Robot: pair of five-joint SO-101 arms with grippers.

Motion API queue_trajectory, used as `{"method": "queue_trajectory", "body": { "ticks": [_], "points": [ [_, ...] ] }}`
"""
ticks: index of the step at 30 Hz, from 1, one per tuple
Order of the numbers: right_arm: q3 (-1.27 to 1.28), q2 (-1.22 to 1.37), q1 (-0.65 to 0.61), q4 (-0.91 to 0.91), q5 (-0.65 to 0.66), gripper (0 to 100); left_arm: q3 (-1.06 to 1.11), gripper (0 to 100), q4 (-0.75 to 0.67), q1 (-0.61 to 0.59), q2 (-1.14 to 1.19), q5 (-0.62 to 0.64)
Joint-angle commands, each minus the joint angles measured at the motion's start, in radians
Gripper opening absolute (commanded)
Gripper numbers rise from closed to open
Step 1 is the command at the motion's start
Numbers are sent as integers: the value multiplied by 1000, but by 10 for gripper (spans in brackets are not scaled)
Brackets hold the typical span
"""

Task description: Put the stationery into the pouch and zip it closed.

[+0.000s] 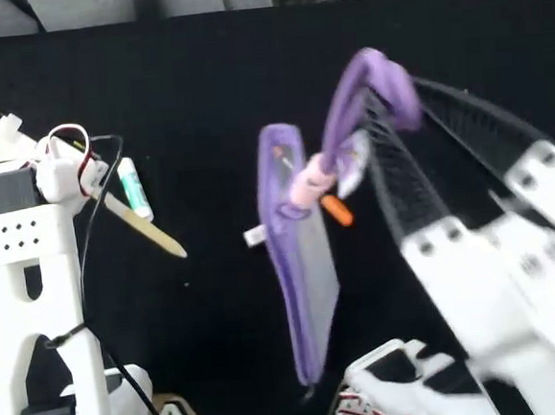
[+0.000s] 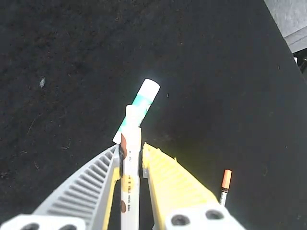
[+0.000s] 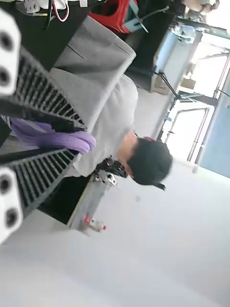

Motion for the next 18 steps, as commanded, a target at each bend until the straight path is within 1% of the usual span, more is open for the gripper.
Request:
{"method": "queue_trajectory", "body": {
  "ticks": [1, 8, 12, 15, 18],
  "points": [
    [127, -128, 25, 34, -8, 11, -2, 30, -18, -8, -20, 15],
    [483, -378, 23, 31, -15, 11, -4, 30, -18, -7, -20, 15],
    [651, -452, 28, -23, -8, 11, -4, 30, -18, -7, -20, 15],
    [739, -461, 29, -95, -8, 11, -4, 30, -18, -5, -20, 15],
    [753, -461, 29, -130, -11, 11, -2, 30, -18, -7, -20, 15]
  ]
}}
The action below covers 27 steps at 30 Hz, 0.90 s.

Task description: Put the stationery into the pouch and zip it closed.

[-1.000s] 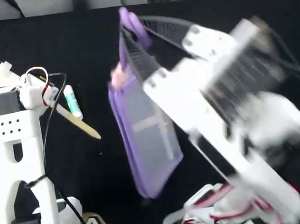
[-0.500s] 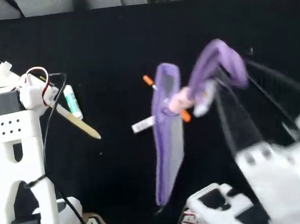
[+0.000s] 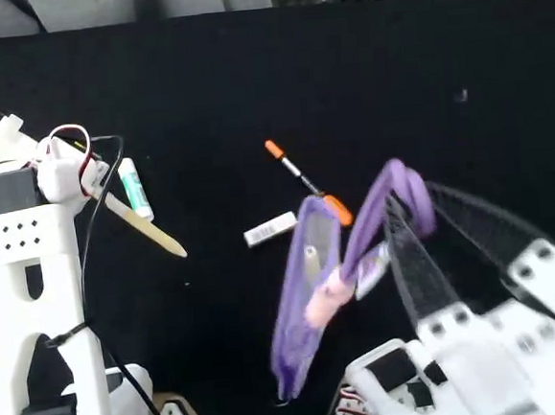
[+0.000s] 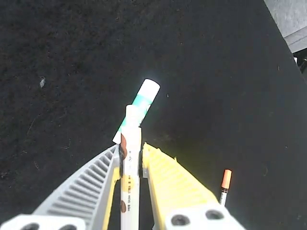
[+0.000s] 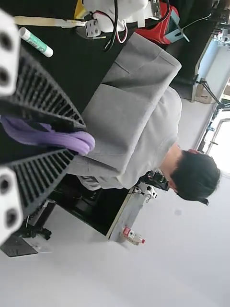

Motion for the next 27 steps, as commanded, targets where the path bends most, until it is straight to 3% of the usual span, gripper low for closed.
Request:
{"method": "queue_trajectory", "body": {
  "ticks": [1, 7, 17, 27],
  "points": [
    [8, -2, 15, -44, -14, 11, -2, 30, -18, -7, -20, 15],
    [-22, -12, 14, 121, -23, 11, -2, 30, -18, -7, -20, 15],
    [303, -208, -14, 115, -63, 11, -12, 30, -100, -4, -20, 15],
    [414, -328, -8, 112, -57, 11, -13, 32, -247, 74, -143, 9]
  ]
}}
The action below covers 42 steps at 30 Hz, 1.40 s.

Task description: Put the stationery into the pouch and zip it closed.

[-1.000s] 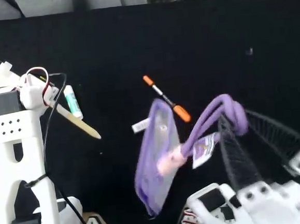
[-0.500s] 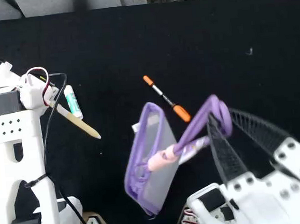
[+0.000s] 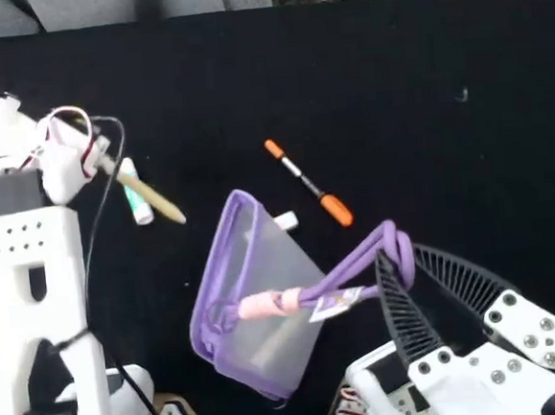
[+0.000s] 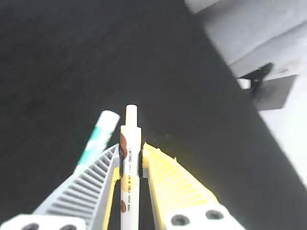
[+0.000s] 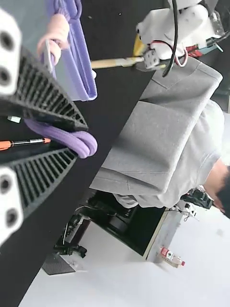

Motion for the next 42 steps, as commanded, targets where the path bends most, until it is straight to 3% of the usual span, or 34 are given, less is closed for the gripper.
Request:
{"method": "queue_trajectory", "body": {
  "ticks": [1, 15, 17, 21, 24, 32, 39, 42],
  "points": [
    [10, -2, -3, 31, -6, 11, -13, 32, -41, 39, -143, 9],
    [8, -10, -3, 31, -6, 11, 24, 33, -196, 73, -786, 9],
    [8, -10, -3, 31, -6, 11, 79, 34, -258, 162, -809, -18],
    [7, -10, -3, 32, -6, 11, 249, 34, -397, 395, -824, -218],
    [5, -10, -3, 32, -6, 11, 337, 30, -437, 496, -825, -310],
    [4, -10, -3, 32, -6, 11, 406, 33, -443, 519, -824, -333],
    [7, -10, -6, 31, -6, 11, 552, 35, -526, 585, -825, -526],
    [8, -10, -6, 31, -6, 11, 575, 108, -535, 618, -825, -551]
  ]
}}
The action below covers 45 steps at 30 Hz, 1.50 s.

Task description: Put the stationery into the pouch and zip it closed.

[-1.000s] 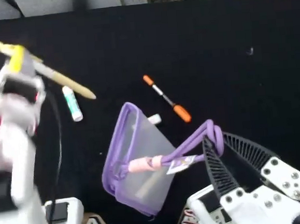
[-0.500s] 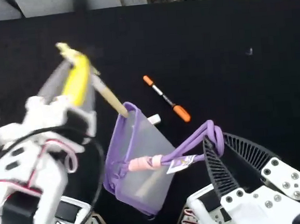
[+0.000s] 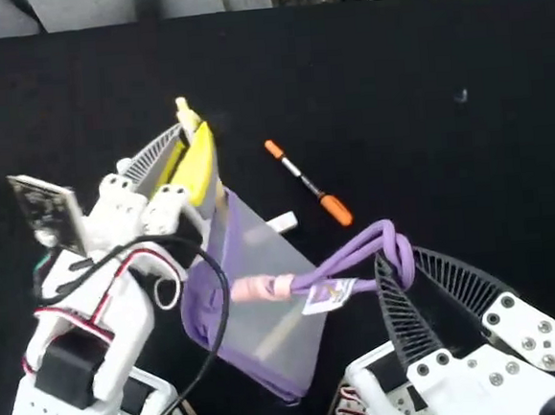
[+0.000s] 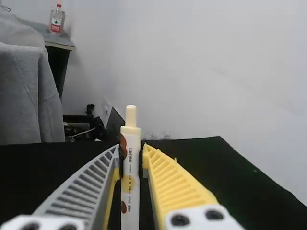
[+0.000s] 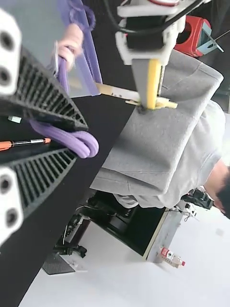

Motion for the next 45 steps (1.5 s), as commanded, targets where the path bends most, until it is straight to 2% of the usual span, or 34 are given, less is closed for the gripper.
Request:
{"method": "queue_trajectory", "body": {
  "ticks": [1, 3, 12, 16, 19, 24, 28, 34, 40, 45],
  "points": [
    [2, -1, -3, 31, -6, 11, 4, 143, -23, 42, -3, -18],
    [2, -1, -3, 31, -6, 11, -4, 189, -23, 36, -3, 18],
    [4, -1, -3, 32, -6, 11, -97, 195, -23, 15, -3, 32],
    [5, -1, -3, 32, -6, 11, -219, 191, -20, -59, 6, 35],
    [5, -1, -3, 32, -6, 11, -355, 191, 43, -173, 38, 101],
    [5, -1, -3, 32, -11, 11, -588, 191, 146, -375, 304, 229],
    [5, -1, -3, 34, -11, 11, -794, 191, 265, -455, 563, 308],
    [5, -1, -5, 34, -12, 11, -964, 194, 423, -470, 882, 439],
    [5, -1, -3, 34, -12, 11, -961, 196, 437, -469, 1135, 640],
    [19, -1, -3, 34, -12, 11, -972, 196, 405, -423, 1347, 735]
  ]
}}
